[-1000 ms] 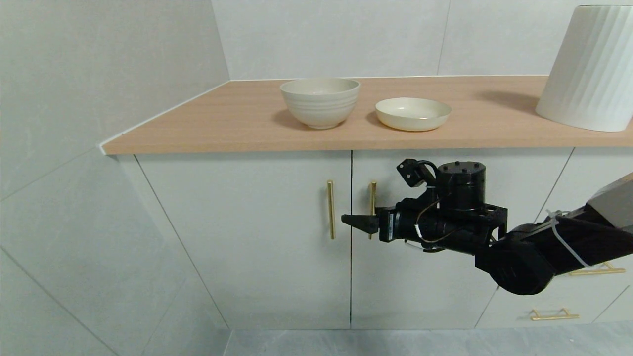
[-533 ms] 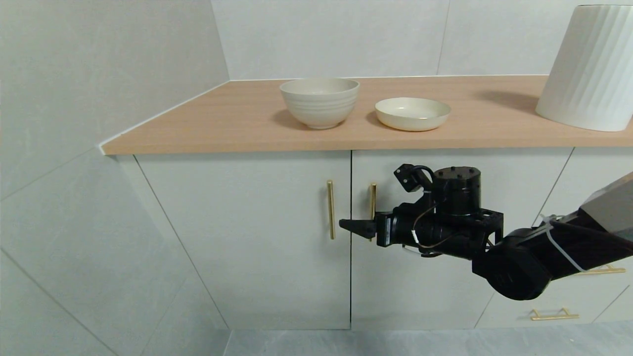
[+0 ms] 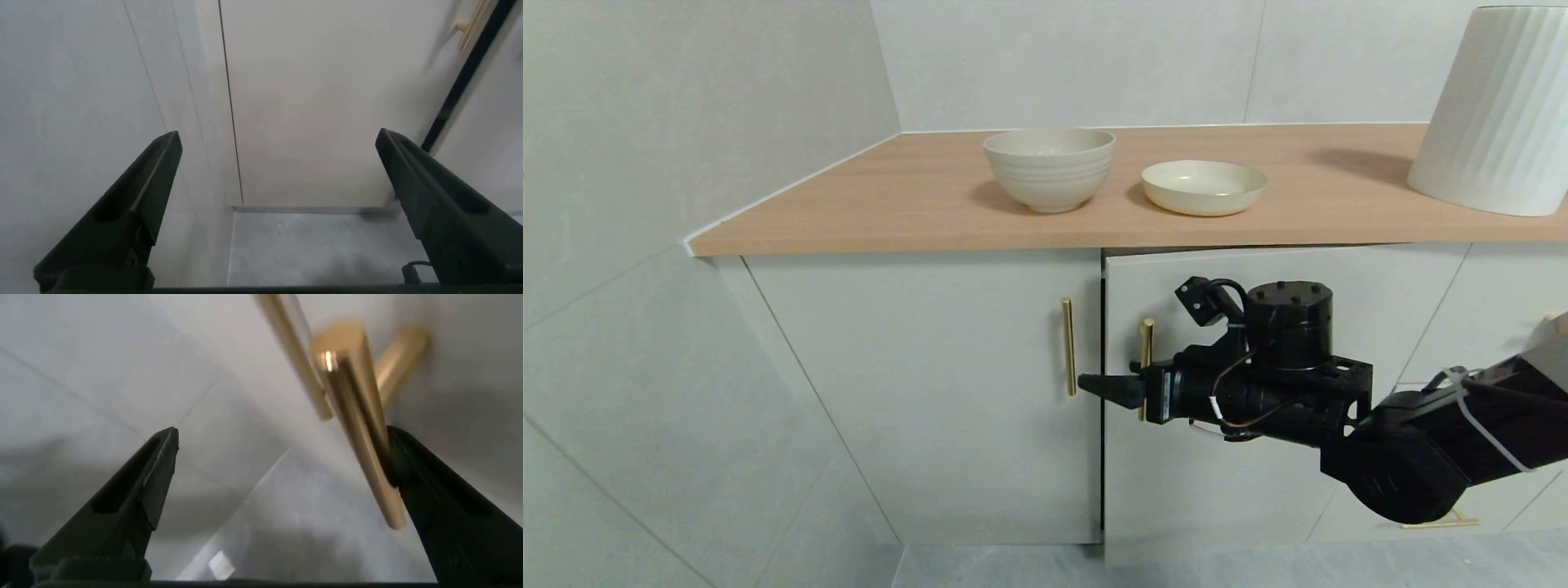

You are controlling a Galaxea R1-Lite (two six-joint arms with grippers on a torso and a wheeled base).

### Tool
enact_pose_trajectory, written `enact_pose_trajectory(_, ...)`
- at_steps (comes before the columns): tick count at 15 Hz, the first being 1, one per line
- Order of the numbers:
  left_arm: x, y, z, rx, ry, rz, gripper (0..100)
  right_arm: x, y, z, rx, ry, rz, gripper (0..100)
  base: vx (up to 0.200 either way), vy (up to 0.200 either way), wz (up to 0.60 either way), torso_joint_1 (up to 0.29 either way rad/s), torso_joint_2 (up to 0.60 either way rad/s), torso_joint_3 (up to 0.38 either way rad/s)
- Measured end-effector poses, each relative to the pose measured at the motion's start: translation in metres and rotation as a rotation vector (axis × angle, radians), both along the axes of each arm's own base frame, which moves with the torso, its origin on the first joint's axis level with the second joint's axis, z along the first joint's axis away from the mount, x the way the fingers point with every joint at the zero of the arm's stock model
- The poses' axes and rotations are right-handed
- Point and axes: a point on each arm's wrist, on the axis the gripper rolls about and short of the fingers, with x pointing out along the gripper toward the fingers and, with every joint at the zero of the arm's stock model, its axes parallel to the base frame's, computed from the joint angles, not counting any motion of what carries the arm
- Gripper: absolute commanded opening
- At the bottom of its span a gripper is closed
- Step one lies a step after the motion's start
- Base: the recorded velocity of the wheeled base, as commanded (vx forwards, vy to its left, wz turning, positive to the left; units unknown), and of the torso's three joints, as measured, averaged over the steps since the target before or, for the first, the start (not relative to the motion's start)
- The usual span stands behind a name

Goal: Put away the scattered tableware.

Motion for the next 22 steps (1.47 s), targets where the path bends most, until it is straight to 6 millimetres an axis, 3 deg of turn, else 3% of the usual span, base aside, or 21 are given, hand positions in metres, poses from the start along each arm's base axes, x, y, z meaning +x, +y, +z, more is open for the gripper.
enact_pose_trajectory(8, 0.000, 0.000, 0.000, 0.000, 0.000, 0.001, 100, -0.080, -0.031, 0.014, -0.010, 0.024, 0.093, 100, 0.000, 0.000, 0.00, 0.000, 0.00, 0.000)
enact_pose_trajectory(13, -0.001, 0.000, 0.003, 0.023, -0.013, -0.007, 100, -0.097, -0.043, 0.026, 0.020, -0.011, 0.107, 100, 0.000, 0.000, 0.00, 0.000, 0.00, 0.000)
enact_pose_trajectory(19, -0.016, -0.006, 0.046, 0.026, -0.035, -0.295, 100, -0.101, -0.048, 0.030, 0.027, -0.019, 0.106, 100, 0.000, 0.000, 0.00, 0.000, 0.00, 0.000)
enact_pose_trajectory(22, -0.006, -0.009, 0.083, 0.018, 0.015, -0.402, 100, -0.101, -0.048, 0.028, 0.025, -0.017, 0.108, 100, 0.000, 0.000, 0.00, 0.000, 0.00, 0.000)
